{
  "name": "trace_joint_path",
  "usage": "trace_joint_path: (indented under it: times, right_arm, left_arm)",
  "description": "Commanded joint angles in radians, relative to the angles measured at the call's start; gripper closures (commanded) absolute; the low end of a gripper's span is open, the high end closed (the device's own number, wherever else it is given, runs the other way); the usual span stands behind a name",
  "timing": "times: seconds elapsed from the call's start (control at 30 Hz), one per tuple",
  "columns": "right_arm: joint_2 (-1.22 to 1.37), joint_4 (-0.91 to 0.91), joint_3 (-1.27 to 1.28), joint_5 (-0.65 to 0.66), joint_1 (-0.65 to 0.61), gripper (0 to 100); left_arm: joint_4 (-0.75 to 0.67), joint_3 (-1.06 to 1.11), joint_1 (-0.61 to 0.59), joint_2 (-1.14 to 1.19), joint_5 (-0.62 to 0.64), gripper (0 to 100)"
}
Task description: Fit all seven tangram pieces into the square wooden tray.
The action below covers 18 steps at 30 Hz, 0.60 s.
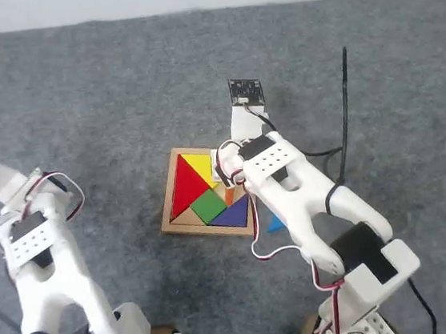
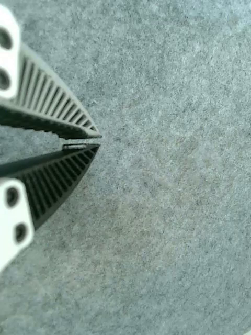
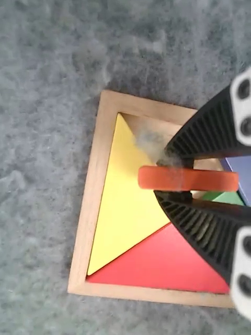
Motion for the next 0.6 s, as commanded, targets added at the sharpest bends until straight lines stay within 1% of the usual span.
trace_joint_path:
  times: [0.0,0.23,0.4,0.57]
  right_arm:
    - [-0.01,-0.012,-0.051,-0.005,-0.007,98.7]
    - [-0.01,-0.008,-0.051,0.0,-0.007,81.4]
    - [-0.018,-0.002,-0.051,0.104,-0.007,80.0]
    - [-0.021,0.101,-0.101,0.158,0.015,80.0]
  left_arm:
    - [-0.005,-0.042,0.008,-0.044,0.003,99]
    - [-0.005,-0.042,0.008,-0.044,0.003,99]
    - [-0.005,-0.042,0.008,-0.044,0.003,99]
    - [-0.005,-0.042,0.008,-0.044,0.003,99]
